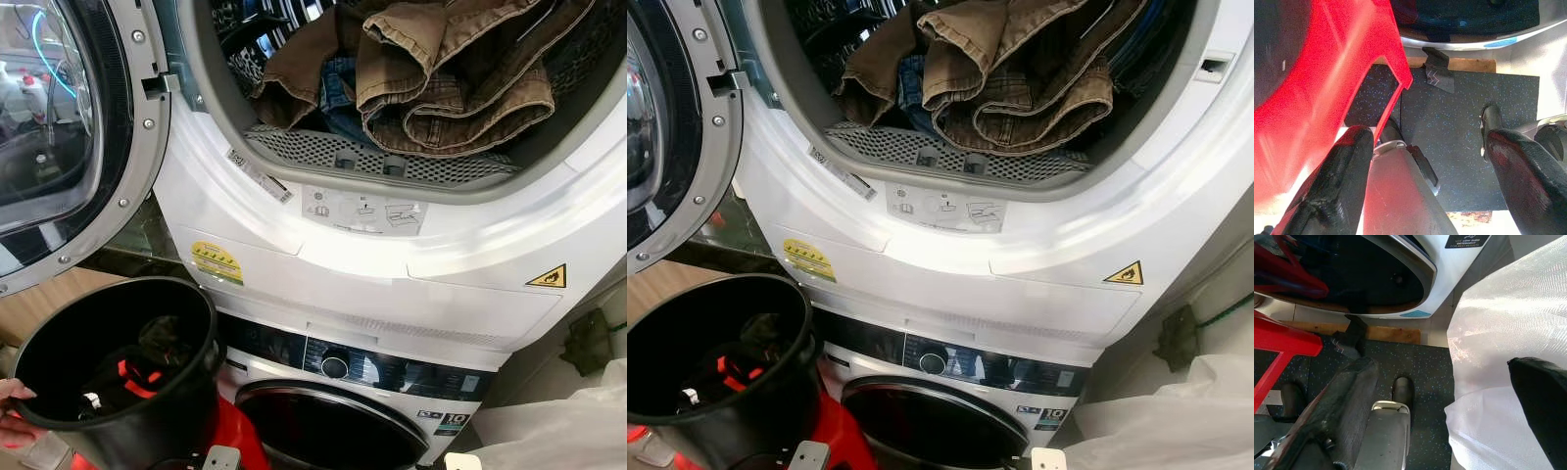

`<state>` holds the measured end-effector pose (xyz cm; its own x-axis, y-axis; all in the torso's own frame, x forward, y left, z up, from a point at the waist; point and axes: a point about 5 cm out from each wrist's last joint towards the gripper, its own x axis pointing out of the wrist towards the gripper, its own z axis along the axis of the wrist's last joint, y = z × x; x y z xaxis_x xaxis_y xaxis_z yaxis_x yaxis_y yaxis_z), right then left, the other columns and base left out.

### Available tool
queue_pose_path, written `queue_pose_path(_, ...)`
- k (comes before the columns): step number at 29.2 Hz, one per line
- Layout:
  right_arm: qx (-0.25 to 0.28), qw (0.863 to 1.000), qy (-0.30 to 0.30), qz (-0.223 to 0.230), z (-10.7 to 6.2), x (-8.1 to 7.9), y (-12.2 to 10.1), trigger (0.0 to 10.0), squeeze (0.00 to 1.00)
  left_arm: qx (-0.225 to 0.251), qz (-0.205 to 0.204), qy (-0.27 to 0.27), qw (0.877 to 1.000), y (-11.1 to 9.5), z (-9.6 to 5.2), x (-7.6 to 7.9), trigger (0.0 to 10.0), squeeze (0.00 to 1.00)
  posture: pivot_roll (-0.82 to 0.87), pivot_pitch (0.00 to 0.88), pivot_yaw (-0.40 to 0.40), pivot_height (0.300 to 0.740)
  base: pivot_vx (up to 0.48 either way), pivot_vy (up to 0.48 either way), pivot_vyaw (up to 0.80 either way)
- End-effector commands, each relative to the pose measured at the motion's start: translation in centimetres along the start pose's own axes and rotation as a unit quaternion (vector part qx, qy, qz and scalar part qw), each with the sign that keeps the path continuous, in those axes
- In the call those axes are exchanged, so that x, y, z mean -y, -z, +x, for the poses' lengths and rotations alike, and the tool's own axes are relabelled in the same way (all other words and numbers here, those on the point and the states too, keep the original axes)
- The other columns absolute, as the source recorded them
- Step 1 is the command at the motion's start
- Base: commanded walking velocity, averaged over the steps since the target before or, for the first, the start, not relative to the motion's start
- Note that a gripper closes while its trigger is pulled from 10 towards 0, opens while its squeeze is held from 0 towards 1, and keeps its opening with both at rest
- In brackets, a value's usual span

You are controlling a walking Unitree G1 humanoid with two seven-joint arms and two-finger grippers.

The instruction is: Clothes washing

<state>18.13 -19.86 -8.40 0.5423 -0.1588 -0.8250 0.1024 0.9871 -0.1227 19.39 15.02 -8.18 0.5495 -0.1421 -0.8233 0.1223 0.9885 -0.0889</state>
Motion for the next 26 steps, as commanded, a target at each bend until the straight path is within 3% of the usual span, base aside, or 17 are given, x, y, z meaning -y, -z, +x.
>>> queue_pose_path(1,-0.004,1.0,0.001,0.006,0.0,-0.1,0.2,10.0,0.0,-0.008,0.003,0.0,1.0,0.3,0.0,0.0,10.0,0.0,-0.12,0.02,0.004,0.74,0.0,0.0,0.0)
queue_pose_path(5,0.001,1.0,0.0,0.007,0.0,0.0,-0.3,10.0,0.0,-0.003,0.007,0.002,1.0,-0.2,0.1,0.1,10.0,0.0,-0.12,0.012,-0.013,0.74,0.0,0.0,0.0)
queue_pose_path(8,0.005,1.0,-0.001,0.006,0.1,0.2,-0.4,10.0,0.0,0.002,-0.024,-0.011,1.0,-0.2,0.0,-0.1,10.0,0.0,-0.1,0.0,-0.021,0.74,0.0,0.0,0.0)
queue_pose_path(12,-0.001,1.0,0.0,-0.002,0.1,0.3,-0.2,10.0,0.0,0.0,-0.018,-0.01,1.0,-0.1,0.0,-0.1,10.0,0.0,-0.09,0.0,-0.017,0.74,0.0,0.0,0.0)
queue_pose_path(26,0.018,0.999,-0.022,0.027,0.1,-1.5,-1.5,10.0,0.0,0.004,-0.008,-0.015,1.0,-0.8,0.0,-1.0,10.0,0.0,-0.1,0.0,0.024,0.74,0.0,0.0,0.0)
